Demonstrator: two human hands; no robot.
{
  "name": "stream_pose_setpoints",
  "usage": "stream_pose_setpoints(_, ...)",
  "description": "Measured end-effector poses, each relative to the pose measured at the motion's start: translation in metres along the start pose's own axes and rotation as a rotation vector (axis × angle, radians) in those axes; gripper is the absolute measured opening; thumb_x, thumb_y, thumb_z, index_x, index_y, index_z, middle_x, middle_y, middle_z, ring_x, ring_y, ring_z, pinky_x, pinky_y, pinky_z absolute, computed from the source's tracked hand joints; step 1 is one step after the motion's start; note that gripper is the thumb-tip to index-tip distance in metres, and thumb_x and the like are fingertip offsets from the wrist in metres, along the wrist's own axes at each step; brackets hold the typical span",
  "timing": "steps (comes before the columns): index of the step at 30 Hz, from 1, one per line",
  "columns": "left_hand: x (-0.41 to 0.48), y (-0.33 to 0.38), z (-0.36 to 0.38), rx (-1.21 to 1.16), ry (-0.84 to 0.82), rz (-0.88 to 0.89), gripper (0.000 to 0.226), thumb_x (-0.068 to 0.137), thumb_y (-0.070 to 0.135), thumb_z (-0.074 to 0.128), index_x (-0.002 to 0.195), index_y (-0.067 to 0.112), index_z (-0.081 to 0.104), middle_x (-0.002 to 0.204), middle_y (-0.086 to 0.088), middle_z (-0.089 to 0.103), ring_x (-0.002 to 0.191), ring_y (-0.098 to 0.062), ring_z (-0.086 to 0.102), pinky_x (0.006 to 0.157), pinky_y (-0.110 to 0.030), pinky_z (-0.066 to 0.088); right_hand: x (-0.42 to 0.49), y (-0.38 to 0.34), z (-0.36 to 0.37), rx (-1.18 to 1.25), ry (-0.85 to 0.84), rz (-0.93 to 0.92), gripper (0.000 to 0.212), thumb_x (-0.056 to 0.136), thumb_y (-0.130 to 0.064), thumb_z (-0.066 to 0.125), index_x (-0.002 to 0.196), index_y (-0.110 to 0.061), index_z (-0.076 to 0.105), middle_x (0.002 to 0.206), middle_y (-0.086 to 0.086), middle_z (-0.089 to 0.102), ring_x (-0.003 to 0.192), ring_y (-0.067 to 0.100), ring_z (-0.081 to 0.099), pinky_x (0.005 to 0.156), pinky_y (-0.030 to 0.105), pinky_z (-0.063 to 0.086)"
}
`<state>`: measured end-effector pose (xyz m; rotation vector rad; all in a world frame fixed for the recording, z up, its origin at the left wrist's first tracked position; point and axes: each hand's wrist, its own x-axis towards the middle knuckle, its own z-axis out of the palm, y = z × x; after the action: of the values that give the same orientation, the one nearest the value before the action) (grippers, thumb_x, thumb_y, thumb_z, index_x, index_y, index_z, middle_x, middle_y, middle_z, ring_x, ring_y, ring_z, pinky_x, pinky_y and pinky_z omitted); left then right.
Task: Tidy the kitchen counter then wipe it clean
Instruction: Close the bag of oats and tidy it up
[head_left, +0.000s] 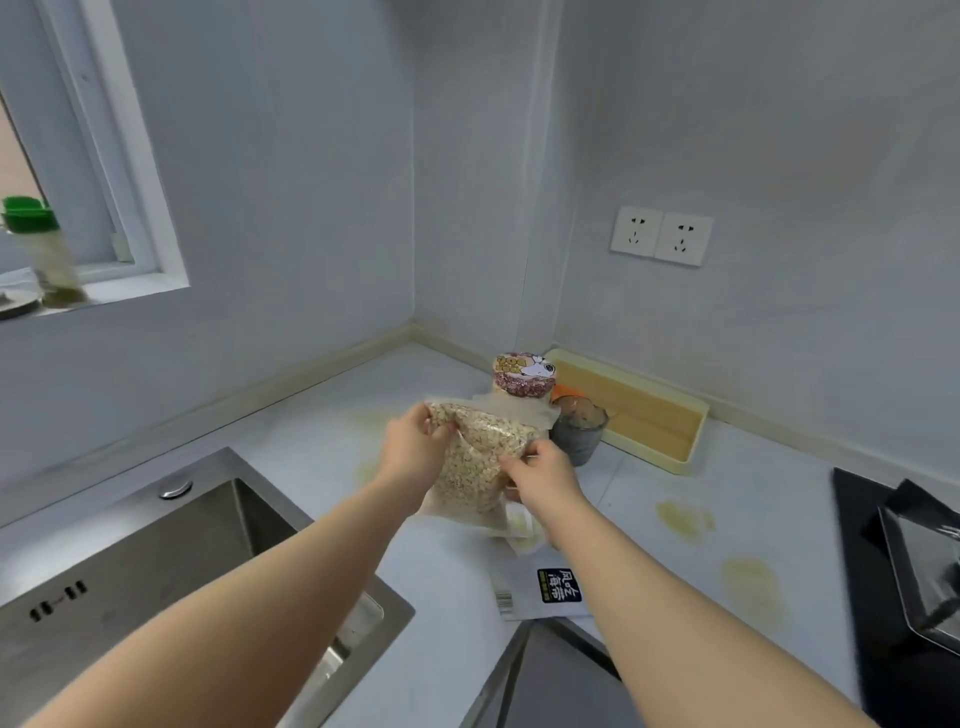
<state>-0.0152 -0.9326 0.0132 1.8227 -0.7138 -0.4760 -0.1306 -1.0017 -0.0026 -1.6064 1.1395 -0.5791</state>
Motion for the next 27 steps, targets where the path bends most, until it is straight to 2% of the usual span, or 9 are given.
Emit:
stream_pose_setpoints(3,0.024,-0.006,0.011,0.026,0.004,-0.049,0.032,0.095,0.010,0.045,0.065,0.018,0.037,0.065,-0.001,0.036,0.054,-0.017,0.032,0.050,-0.026,0.028,0.022,0.000,0.005,0.064,-0.017,0.090,0.023,0.093,-0.018,0.053,0.074,-0.018,0.040,0.079,0.001,0.051,0.071,0.024,0.060,0.089,0.046,0.053)
stream_pose_setpoints(6,0.043,-0.011,0.026,0.071,0.038,-0.120,0.020,0.098,0.017,0.038,0.080,0.012,0.042,0.068,-0.004,0.043,0.063,-0.021,0.040,0.063,-0.030,0.037,0.041,0.001,0.008,0.085,-0.057,0.163,0.021,0.094,-0.021,0.048,0.076,-0.018,0.038,0.082,0.003,0.046,0.084,0.032,0.063,0.080,0.038,0.048)
stream_pose_setpoints(8,0.053,-0.013,0.035,0.065,0.045,-0.179,0.018,0.100,0.020,0.035,0.094,0.011,0.049,0.084,-0.013,0.053,0.068,-0.022,0.044,0.068,-0.031,0.039,0.052,0.003,0.009,0.087,-0.077,0.178,0.009,0.094,-0.021,0.047,0.090,-0.014,0.046,0.094,0.008,0.051,0.104,0.036,0.060,0.092,0.040,0.050)
stream_pose_setpoints(11,0.060,-0.011,0.044,0.045,0.036,-0.226,0.037,0.100,0.020,0.035,0.136,0.011,0.038,0.124,-0.016,0.053,0.088,-0.026,0.051,0.070,-0.029,0.043,0.070,0.008,0.011,0.097,-0.105,0.194,0.029,0.094,-0.022,0.047,0.120,-0.010,0.047,0.116,0.012,0.054,0.112,0.032,0.055,0.097,0.047,0.048)
stream_pose_setpoints(13,0.064,-0.011,0.051,0.053,-0.002,-0.227,0.047,0.100,0.018,0.035,0.145,0.012,0.024,0.125,-0.014,0.051,0.092,-0.025,0.051,0.071,-0.029,0.044,0.081,0.010,0.010,0.083,-0.116,0.206,0.017,0.093,-0.020,0.046,0.108,-0.012,0.047,0.109,0.011,0.055,0.109,0.031,0.056,0.097,0.048,0.048)
stream_pose_setpoints(16,0.067,-0.009,0.057,0.088,-0.099,-0.253,0.051,0.097,0.015,0.038,0.145,0.010,0.020,0.104,-0.009,0.054,0.091,-0.025,0.050,0.074,-0.031,0.041,0.082,0.006,0.002,0.049,-0.120,0.197,0.006,0.092,-0.016,0.046,0.087,-0.016,0.043,0.090,0.007,0.050,0.083,0.023,0.052,0.077,0.036,0.052)
stream_pose_setpoints(18,0.068,-0.004,0.059,0.094,-0.130,-0.264,0.053,0.095,0.015,0.042,0.145,0.009,0.023,0.123,-0.014,0.052,0.100,-0.028,0.051,0.078,-0.031,0.039,0.082,0.002,-0.006,0.010,-0.114,0.168,0.002,0.092,-0.015,0.048,0.091,-0.014,0.047,0.089,0.005,0.047,0.076,0.018,0.045,0.061,0.027,0.039)
stream_pose_setpoints(22,0.069,0.018,0.060,0.162,-0.067,-0.156,0.057,0.095,0.016,0.048,0.146,0.009,0.025,0.143,-0.014,0.039,0.118,-0.029,0.049,0.092,-0.034,0.042,0.085,-0.013,-0.022,0.013,-0.048,0.066,0.028,0.090,-0.015,0.051,0.117,-0.014,0.054,0.109,0.005,0.055,0.096,0.021,0.051,0.075,0.025,0.037)
stream_pose_setpoints(27,0.066,0.070,0.055,0.104,-0.080,0.008,0.038,0.094,0.019,0.050,0.131,0.014,0.049,0.135,-0.007,0.050,0.108,-0.021,0.050,0.084,-0.026,0.038,0.079,-0.054,-0.048,0.033,-0.007,-0.046,0.007,0.089,-0.012,0.050,0.085,-0.018,0.051,0.079,-0.002,0.049,0.072,0.017,0.044,0.060,0.024,0.035)
